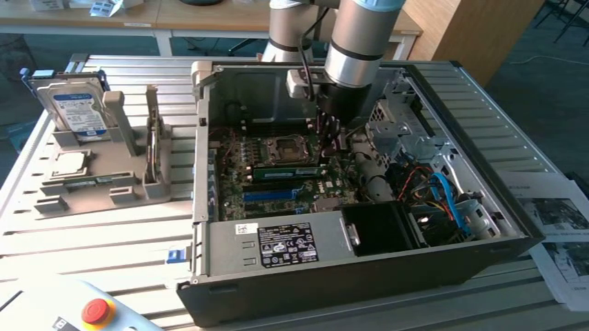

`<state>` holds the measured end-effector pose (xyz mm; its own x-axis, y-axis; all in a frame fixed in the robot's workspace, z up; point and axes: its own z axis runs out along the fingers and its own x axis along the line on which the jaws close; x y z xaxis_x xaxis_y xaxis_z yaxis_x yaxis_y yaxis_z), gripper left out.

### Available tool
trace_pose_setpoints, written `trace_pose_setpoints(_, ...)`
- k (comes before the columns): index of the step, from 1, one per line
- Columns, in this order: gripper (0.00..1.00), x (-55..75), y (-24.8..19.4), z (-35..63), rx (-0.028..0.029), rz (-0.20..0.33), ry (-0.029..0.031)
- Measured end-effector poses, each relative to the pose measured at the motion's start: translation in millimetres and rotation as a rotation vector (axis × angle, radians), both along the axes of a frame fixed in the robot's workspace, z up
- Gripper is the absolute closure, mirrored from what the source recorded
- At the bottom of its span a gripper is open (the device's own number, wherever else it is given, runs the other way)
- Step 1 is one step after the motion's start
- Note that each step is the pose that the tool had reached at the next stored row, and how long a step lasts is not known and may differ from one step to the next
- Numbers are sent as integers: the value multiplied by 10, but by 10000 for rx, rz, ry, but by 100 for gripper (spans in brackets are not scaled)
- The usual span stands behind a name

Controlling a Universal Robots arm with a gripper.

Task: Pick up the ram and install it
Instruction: 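Press down the ram until it locks into place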

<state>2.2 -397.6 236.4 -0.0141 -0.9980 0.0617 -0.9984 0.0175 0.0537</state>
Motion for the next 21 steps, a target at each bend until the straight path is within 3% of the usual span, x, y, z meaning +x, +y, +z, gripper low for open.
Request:
trace_pose_setpoints(3, 90, -29, 0, 1, -1, 1, -1)
trace_pose_setpoints(10, 90, -327, -1, 1, -2, 0, -65)
trace_pose_setpoints(21, 90, -681, 0, 1, -1, 0, -100)
